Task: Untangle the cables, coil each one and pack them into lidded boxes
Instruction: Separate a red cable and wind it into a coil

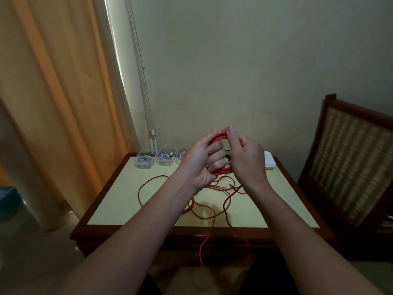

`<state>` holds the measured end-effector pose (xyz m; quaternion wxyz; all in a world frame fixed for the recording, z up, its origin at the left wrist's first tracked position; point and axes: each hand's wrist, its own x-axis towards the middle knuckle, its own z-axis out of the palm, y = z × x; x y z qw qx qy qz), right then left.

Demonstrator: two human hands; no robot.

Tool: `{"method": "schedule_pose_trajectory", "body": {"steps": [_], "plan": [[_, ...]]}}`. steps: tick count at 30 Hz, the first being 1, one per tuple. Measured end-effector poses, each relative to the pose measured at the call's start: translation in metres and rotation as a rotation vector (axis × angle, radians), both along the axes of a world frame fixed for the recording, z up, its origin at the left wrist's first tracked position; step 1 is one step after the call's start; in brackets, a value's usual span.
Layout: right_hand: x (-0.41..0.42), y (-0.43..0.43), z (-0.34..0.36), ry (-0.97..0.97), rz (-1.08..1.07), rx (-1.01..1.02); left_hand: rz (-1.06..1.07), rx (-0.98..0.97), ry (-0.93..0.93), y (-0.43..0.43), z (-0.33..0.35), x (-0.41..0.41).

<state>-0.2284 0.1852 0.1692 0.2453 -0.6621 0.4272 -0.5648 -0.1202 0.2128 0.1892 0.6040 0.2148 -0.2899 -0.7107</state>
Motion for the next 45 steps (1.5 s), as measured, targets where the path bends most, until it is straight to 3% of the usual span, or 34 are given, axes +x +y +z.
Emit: {"method": "schedule_pose_trajectory", "body": {"steps": [14,20,29,33,38,41,45], "plan": [[-0.058,-0.019,-0.005,0.224,0.239,0.223,0.115,0.158,0.073,-0.002,0.003,0.049],[-0.090,-0.032,-0.012,0.164,0.201,0.241,0.121,0.173,0.208,-0.003,0.004,0.070],[-0.102,-0.034,-0.015,0.482,-0.036,0.057,0.288,0.200,0.315,-0.015,0.009,0.086],[-0.088,-0.028,-0.020,0.831,-0.097,-0.094,0.409,0.162,0.099,-0.023,0.004,0.077],[-0.052,-0.003,-0.007,0.992,0.013,-0.187,0.631,0.015,-0.613,-0.015,-0.011,0.044],[-0.037,0.004,0.004,0.953,-0.003,-0.262,0.522,-0.078,-0.733,-0.011,-0.024,0.022],[-0.034,-0.006,0.009,0.681,-0.015,-0.302,0.419,-0.132,-0.804,-0.010,-0.035,0.009]]}}
